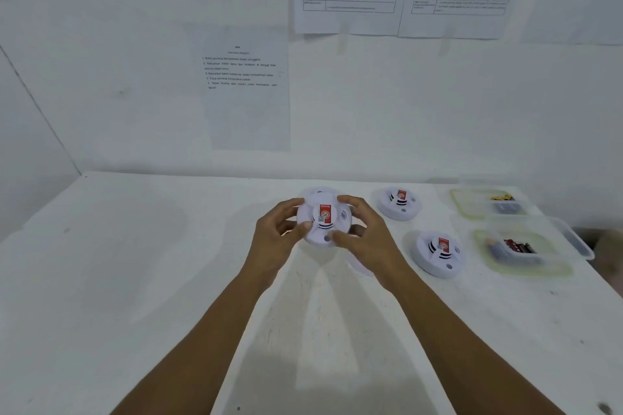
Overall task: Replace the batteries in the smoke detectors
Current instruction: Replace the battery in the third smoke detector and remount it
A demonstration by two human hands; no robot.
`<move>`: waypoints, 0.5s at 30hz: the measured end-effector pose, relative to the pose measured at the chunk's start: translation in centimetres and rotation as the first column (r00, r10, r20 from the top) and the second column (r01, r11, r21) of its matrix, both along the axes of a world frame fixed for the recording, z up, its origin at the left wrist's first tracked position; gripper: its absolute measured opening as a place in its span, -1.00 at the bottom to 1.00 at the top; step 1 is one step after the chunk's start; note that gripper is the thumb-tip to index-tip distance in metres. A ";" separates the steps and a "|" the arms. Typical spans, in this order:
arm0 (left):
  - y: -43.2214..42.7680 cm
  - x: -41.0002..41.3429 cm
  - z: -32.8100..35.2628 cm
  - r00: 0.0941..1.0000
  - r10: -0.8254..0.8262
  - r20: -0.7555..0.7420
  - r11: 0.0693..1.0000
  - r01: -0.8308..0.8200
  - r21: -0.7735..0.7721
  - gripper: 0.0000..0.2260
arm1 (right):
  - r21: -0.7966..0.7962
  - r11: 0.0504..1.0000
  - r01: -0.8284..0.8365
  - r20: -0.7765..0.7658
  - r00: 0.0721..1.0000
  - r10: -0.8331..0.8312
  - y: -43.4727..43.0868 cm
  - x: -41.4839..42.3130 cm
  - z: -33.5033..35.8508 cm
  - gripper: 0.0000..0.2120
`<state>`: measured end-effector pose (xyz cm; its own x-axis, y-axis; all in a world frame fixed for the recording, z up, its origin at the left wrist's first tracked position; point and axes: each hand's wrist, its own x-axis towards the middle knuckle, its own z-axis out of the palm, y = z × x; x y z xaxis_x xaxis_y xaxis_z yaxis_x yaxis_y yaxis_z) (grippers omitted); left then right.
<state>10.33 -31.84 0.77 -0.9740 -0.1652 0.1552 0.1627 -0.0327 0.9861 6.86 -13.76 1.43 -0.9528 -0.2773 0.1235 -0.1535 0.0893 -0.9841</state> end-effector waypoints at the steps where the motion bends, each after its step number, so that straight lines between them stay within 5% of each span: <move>1: 0.0 0.0 0.0 1.000 0.001 -0.001 1.000 -0.001 0.000 -0.66 | 0.082 0.997 0.004 -0.070 0.998 0.002 0.0 0.1 -0.1 -0.45; 15: -0.6 -0.3 -0.3 0.997 -0.037 -0.068 0.993 0.030 -0.115 -0.60 | 0.107 0.991 0.081 -0.222 0.973 -0.056 -0.9 0.0 -1.1 -0.46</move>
